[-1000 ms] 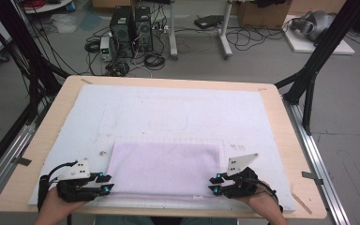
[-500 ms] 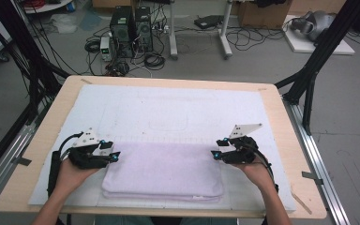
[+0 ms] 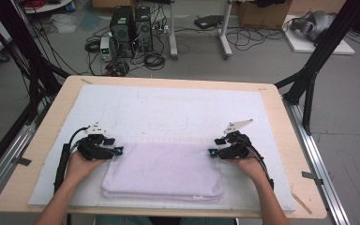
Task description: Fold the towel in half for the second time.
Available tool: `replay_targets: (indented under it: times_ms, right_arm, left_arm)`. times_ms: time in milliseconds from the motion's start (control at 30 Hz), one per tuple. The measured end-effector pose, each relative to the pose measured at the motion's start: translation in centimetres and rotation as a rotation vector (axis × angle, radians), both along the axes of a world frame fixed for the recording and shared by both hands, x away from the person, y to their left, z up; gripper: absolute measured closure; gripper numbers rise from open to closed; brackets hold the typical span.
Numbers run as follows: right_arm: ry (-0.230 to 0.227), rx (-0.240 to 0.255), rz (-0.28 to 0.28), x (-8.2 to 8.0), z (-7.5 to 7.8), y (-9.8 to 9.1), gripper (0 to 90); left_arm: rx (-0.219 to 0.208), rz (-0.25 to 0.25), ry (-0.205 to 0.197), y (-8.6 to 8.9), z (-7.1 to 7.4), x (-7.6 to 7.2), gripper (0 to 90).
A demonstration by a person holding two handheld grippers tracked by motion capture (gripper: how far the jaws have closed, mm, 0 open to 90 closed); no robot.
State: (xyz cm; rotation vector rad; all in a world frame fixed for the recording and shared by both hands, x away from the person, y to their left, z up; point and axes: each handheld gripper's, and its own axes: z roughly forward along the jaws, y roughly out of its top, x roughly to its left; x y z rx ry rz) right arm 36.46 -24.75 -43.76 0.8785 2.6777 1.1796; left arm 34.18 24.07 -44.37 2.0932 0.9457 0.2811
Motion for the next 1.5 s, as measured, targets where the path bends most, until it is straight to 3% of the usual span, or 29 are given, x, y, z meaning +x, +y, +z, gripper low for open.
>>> replay_targets:
  times_ms: [167,267,400,500,633,833,900,933,967,1000,1033,1100,1200,1267,1300,1333,1400,1500]
  right_arm:
    - [0.028,0.007,0.048,-0.1,-0.3,0.6,63.2]
    - [0.023,0.007,0.071,-0.3,-0.1,0.7,76.2]
    - [-0.010,-0.009,0.070,-0.6,0.6,0.8,79.5]
    - [-0.039,0.001,0.048,-0.3,1.4,0.5,80.7]
    - [-0.102,-0.001,0.005,1.3,3.4,0.5,81.0]
    - [-0.149,-0.016,-0.062,5.5,6.5,0.6,81.0]
    - [-0.173,-0.010,-0.081,7.0,7.4,0.8,79.8]
    - [-0.187,-0.006,-0.099,7.8,7.7,0.9,74.4]
    - [-0.192,-0.013,-0.131,8.6,7.9,1.0,65.2]
    - [-0.184,-0.018,-0.169,9.3,7.9,1.0,60.3]
    - [-0.158,-0.013,-0.191,9.7,7.7,0.9,58.5]
    - [-0.115,0.005,-0.202,9.9,7.0,0.9,55.7]
    - [-0.105,-0.004,-0.164,8.7,6.0,1.1,55.4]
    - [-0.093,0.024,-0.148,7.7,5.5,1.1,55.1]
    - [-0.089,0.015,-0.131,7.2,5.3,1.2,54.8]
    - [-0.091,0.000,-0.124,6.6,5.2,1.3,54.3]
    - [-0.097,0.015,-0.105,5.5,5.0,1.2,54.6]
    - [-0.106,0.021,-0.088,3.9,4.7,1.3,56.8]
  left_arm:
    - [-0.003,-0.023,0.003,-0.1,0.1,-0.2,62.1]
    - [0.025,-0.030,-0.036,-0.5,0.4,-0.5,75.6]
    - [0.035,-0.012,-0.076,-0.8,0.9,-0.7,81.0]
    - [0.004,0.027,-0.121,-0.7,1.9,-0.1,81.7]
    - [-0.004,0.071,-0.173,-1.1,3.5,1.7,81.7]
    - [0.012,0.134,-0.251,-2.1,6.7,5.8,81.8]
    - [0.027,0.161,-0.261,-2.1,7.6,7.4,81.4]
    - [0.048,0.191,-0.263,-2.1,7.9,8.2,77.7]
    - [0.065,0.232,-0.247,-2.1,8.0,9.0,66.0]
    - [0.063,0.252,-0.223,-1.9,8.0,9.4,54.7]
    - [0.046,0.261,-0.212,-1.6,7.9,9.6,50.5]
    - [0.038,0.235,-0.183,-1.3,7.5,9.3,50.5]
    - [0.019,0.198,-0.181,-1.1,6.8,7.9,51.1]
    - [0.008,0.175,-0.176,-1.0,6.3,6.8,51.8]
    - [0.006,0.156,-0.158,-1.0,6.1,6.3,52.2]
    - [0.007,0.137,-0.152,-1.2,5.9,5.8,52.3]
    - [-0.005,0.119,-0.179,-1.3,5.5,4.3,54.8]
    - [-0.023,0.093,-0.172,-1.2,4.5,2.7,59.6]
